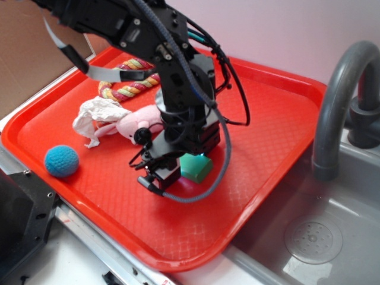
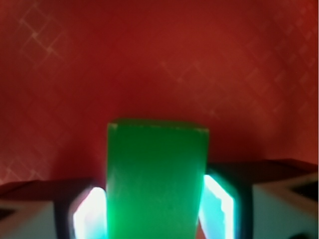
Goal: Grab the green block.
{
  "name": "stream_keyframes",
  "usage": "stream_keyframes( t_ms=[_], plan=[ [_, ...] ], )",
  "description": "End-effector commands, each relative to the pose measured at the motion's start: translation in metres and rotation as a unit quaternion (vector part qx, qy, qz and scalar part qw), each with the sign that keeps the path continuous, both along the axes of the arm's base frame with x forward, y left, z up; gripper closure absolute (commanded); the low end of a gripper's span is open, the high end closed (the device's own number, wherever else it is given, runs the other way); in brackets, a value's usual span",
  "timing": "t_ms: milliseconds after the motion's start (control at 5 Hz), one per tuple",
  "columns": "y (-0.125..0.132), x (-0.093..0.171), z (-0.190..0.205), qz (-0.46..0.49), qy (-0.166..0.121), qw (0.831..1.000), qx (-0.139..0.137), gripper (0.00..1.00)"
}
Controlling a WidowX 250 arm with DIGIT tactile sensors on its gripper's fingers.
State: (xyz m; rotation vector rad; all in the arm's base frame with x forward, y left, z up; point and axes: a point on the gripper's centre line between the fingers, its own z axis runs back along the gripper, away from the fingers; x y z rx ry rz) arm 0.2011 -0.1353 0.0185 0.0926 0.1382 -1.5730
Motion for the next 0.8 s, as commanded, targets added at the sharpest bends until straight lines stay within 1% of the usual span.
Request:
stream_keyframes(
  t_ms=[0,200,400,600],
  plan=[
    [0.006,0.003,0.024,0.127,-0.034,0.991,-0.019,1.0],
    [0.024,0.016,0.074,0.249,-0.069,0.965,-0.037,1.0],
    [0.043,0.011,0.117,0.371,-0.059,0.924,-0.074,1.0],
    [0.068,-0.015,0.151,0.48,-0.102,0.87,-0.058,1.0]
  ],
)
